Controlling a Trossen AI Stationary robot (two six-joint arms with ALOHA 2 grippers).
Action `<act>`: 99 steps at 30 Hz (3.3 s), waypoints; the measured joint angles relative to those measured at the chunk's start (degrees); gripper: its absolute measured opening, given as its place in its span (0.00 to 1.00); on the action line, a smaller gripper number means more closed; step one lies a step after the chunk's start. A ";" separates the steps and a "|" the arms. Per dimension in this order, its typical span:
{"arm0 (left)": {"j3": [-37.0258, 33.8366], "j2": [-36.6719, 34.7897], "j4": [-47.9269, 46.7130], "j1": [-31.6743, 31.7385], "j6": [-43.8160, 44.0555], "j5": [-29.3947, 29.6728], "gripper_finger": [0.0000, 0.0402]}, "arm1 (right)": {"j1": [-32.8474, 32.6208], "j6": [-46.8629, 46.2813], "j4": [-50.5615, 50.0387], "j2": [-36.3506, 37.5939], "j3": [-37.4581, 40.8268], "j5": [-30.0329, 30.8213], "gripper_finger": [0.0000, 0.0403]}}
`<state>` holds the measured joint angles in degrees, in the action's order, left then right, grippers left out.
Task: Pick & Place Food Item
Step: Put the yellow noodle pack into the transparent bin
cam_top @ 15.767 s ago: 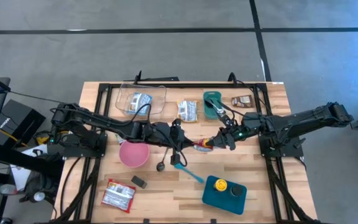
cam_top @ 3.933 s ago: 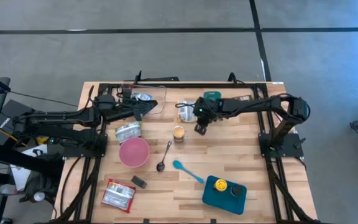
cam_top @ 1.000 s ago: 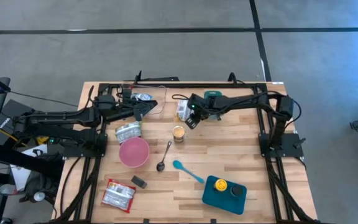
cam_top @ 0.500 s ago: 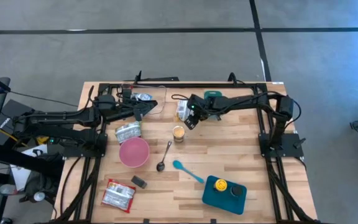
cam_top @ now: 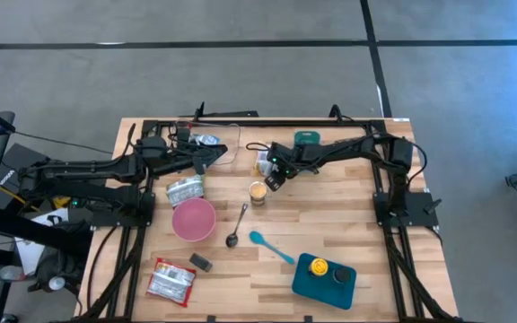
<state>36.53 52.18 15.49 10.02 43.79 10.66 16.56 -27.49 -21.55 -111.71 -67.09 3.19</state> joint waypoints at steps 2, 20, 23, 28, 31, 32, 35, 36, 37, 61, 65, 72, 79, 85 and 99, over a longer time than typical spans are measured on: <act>0.00 0.00 0.00 0.00 0.00 0.00 0.29 | 0.00 0.00 0.16 -0.02 0.01 -0.01 0.39; 0.00 0.00 -0.02 0.02 0.00 0.00 0.29 | 0.02 0.19 1.01 0.22 0.09 0.28 0.08; 0.00 0.00 0.00 0.01 0.00 -0.01 0.29 | -0.06 0.85 1.01 0.22 0.09 0.41 0.02; 0.00 0.00 -0.01 0.02 0.00 0.00 0.29 | -0.10 1.63 0.92 0.26 0.09 1.31 0.01; 0.00 0.00 0.00 0.01 0.00 0.00 0.29 | -0.26 2.61 0.35 1.12 0.17 1.49 0.01; 0.00 0.00 0.00 0.02 0.00 0.00 0.29 | -0.41 2.62 0.58 1.43 0.17 1.94 0.01; 0.00 0.00 0.00 0.00 0.00 0.00 0.29 | -0.60 3.92 0.06 3.25 0.20 3.75 0.00; 0.00 0.00 -0.02 0.00 0.00 0.00 0.29 | -0.80 3.96 0.16 4.01 0.18 4.32 0.00; 0.00 0.00 -0.02 0.02 0.00 0.00 0.29 | -0.81 4.06 -0.02 4.76 0.17 4.54 0.00; 0.00 0.00 -0.12 -0.02 -19.33 -1.47 0.29 | -0.70 5.62 -2.44 21.20 0.13 4.19 0.00; 0.07 1.02 -0.22 -1.05 -30.11 -2.08 0.29 | -0.70 6.84 -2.35 23.53 0.13 3.96 0.00; 0.07 7.33 0.08 -3.04 -39.70 -2.13 0.29 | -0.70 7.86 -1.56 27.04 0.11 0.09 0.00; 0.05 13.35 0.96 -2.99 -39.74 -2.11 0.29 | -0.74 8.01 -1.28 29.17 0.09 -2.94 0.00; 0.04 15.83 2.69 -2.84 -39.74 -1.62 0.30 | -1.18 8.01 0.26 29.40 0.09 -6.45 0.00; 0.00 17.38 3.42 -2.86 -39.34 -0.44 0.63 | -1.56 8.01 1.13 29.38 0.09 -9.39 0.00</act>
<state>36.53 69.57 18.91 7.16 4.45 10.21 15.00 -19.49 -20.41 -82.32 -67.00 -6.21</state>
